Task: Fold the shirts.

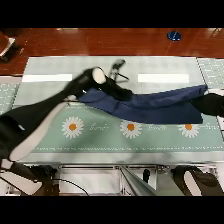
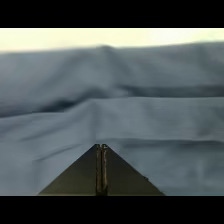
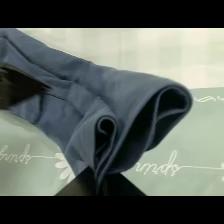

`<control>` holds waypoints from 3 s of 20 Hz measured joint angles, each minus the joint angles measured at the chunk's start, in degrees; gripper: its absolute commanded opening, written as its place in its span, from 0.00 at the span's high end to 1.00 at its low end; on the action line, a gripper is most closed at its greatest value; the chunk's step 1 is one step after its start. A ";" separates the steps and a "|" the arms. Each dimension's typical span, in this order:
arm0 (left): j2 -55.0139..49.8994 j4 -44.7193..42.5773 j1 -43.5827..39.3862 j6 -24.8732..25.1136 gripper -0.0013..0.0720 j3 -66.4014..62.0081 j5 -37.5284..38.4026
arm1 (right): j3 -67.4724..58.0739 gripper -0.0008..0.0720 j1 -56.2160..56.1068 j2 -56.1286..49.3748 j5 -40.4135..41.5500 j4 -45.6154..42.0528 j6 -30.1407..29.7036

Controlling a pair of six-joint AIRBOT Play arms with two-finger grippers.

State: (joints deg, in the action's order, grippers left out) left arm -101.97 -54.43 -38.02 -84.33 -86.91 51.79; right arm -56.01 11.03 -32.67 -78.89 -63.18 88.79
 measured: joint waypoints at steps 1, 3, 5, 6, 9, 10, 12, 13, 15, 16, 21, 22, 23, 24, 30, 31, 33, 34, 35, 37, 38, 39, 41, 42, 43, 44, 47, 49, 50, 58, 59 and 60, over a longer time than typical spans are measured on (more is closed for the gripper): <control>-1.20 1.55 -2.25 -0.20 0.96 -0.11 -0.33 | 0.13 0.96 0.00 1.42 -0.66 0.37 0.66; -3.17 5.14 -6.64 -0.83 0.96 -0.26 -1.07 | 0.33 0.96 -0.07 3.19 -1.44 1.29 1.25; -4.48 8.33 -10.32 -1.07 0.96 -0.37 -2.71 | 0.39 0.96 -0.13 4.09 -1.81 2.38 1.53; -4.87 9.40 -11.74 -1.01 0.96 -0.42 -3.39 | 0.42 0.96 -0.13 4.35 -1.86 2.89 1.73; -5.38 11.52 -13.79 0.00 0.96 -0.46 -3.80 | 0.46 0.96 -0.13 4.79 -2.03 3.63 1.95; -5.25 11.82 -13.09 0.22 0.96 -0.46 -3.39 | 0.46 0.96 -0.11 4.90 -2.05 3.85 1.95; -4.26 11.69 -9.38 -0.28 0.96 -0.46 -2.38 | 0.44 0.96 -0.13 4.94 -2.08 4.15 2.05; -3.30 11.63 -6.34 -0.81 0.96 -0.46 -1.84 | 0.46 0.96 -0.13 4.92 -2.10 4.37 2.12; -0.07 11.52 0.90 -1.18 0.96 -0.17 -0.11 | 0.44 0.96 -0.13 4.07 -2.14 5.81 2.01; 2.58 11.34 5.05 -0.90 0.96 0.37 1.03 | 0.44 0.96 -0.13 3.13 -1.97 7.10 1.51; 22.86 8.11 23.76 2.49 0.96 9.29 3.17 | 0.44 0.96 -0.57 -5.40 3.93 20.22 -4.63; 27.93 6.69 27.02 3.19 0.96 12.37 3.65 | 0.33 0.96 -1.64 -8.00 5.97 22.58 -6.16; 32.57 6.10 29.70 3.98 0.96 15.34 3.61 | -0.07 0.96 -3.39 -10.73 7.96 24.46 -7.30; 37.18 5.70 32.00 4.63 0.96 18.51 3.72 | -0.76 0.96 -6.14 -14.08 9.97 25.79 -8.33; 57.18 3.82 38.95 6.34 0.96 36.13 3.63 | -11.91 0.96 -23.52 -38.38 21.03 28.09 -10.80; 58.64 3.63 39.26 6.40 0.96 38.21 3.72 | -14.73 0.96 -25.55 -42.66 21.84 28.26 -10.80; 60.61 3.56 39.69 6.54 0.96 41.77 3.61 | -19.98 0.96 -28.65 -50.07 22.53 28.24 -10.47; 61.07 3.45 39.78 6.56 0.96 43.12 3.65 | -22.32 0.96 -29.86 -53.18 22.67 28.22 -10.19; 61.48 3.52 39.89 6.58 0.96 44.26 3.43 | -24.35 0.96 -30.93 -56.02 22.69 28.20 -9.70; 61.81 3.43 40.00 6.64 0.96 45.92 3.02 | -27.91 0.96 -33.03 -61.09 22.62 28.15 -9.09; 61.96 3.48 40.04 6.73 0.96 46.49 2.56 | -29.14 0.96 -33.86 -62.93 22.56 28.11 -8.72; 61.99 3.45 40.06 6.73 0.96 46.97 2.27 | -30.12 0.95 -34.56 -64.41 22.62 28.17 -8.50; 62.14 3.48 40.06 6.73 0.96 47.74 1.88 | -31.43 0.43 -35.65 -67.01 23.17 28.20 -8.13; 62.14 3.45 40.11 6.73 0.96 47.98 1.77 | -31.82 0.42 -35.93 -67.82 23.61 28.39 -8.20; 62.16 3.48 40.11 6.71 0.96 48.13 1.44 | -32.09 0.42 -35.91 -68.32 23.56 28.57 -8.46; 62.14 3.45 40.11 6.71 0.96 48.28 1.38 | -32.26 0.42 -35.34 -68.50 22.56 28.79 -8.79; 62.01 3.45 40.11 6.56 0.96 48.48 0.92 | -32.59 0.42 -30.62 -65.90 16.50 28.57 -9.18; 61.96 3.45 40.11 6.54 0.96 48.52 0.61 | -32.57 0.42 -26.38 -61.00 9.57 25.66 -9.18; 61.92 3.48 40.11 6.54 0.96 48.54 0.63 | -32.09 0.42 -24.44 -57.64 7.39 22.29 -8.31; 61.83 3.45 39.10 6.21 0.96 48.57 0.33 | 5.77 0.42 -14.75 -14.25 15.13 -16.57 15.23; 61.86 3.45 38.69 6.10 0.96 48.57 0.33 | 12.09 0.42 -14.40 -10.82 18.25 -16.17 17.77; 61.81 3.43 38.25 6.10 0.96 48.57 0.31 | 17.97 0.42 -14.08 -8.39 21.64 -14.29 19.65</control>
State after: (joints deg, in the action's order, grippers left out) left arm -40.16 -51.00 0.23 -78.24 -38.35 52.10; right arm -38.04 -3.05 -41.06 -57.25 -77.47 108.44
